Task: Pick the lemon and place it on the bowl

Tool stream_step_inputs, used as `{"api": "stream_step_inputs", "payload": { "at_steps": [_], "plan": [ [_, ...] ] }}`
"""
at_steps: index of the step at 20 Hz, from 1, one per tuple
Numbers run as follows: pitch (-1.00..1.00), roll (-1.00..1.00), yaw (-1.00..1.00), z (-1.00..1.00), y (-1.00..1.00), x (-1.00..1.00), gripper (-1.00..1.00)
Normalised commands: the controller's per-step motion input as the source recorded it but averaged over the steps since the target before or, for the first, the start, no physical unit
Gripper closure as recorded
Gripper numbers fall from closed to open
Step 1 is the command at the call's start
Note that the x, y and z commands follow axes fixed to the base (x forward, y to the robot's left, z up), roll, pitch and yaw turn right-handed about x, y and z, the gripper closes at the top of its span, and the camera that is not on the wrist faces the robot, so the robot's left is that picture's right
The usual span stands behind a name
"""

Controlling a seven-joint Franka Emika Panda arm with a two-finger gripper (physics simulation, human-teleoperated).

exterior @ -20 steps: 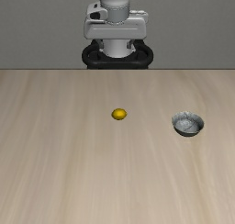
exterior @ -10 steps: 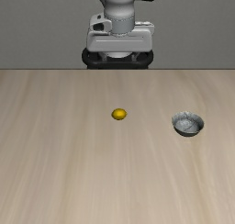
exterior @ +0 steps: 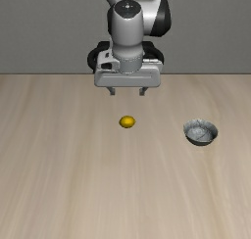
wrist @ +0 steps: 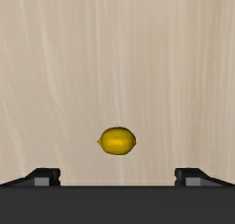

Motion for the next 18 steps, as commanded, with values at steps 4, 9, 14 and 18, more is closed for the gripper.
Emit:
{"api": "stream_step_inputs", "payload": {
  "at_steps": [4,9,14,18],
  "plan": [
    [0.0,0.0,0.0,-1.0,0.0,0.0,-1.0],
    [0.0,0.0,0.0,-1.0,0.0,0.0,-1.0],
    [0.0,0.0,0.0,-0.2,0.0,-0.2,1.0],
    [0.0,0.0,0.0,0.0,0.0,0.0,1.0]
  ]
}}
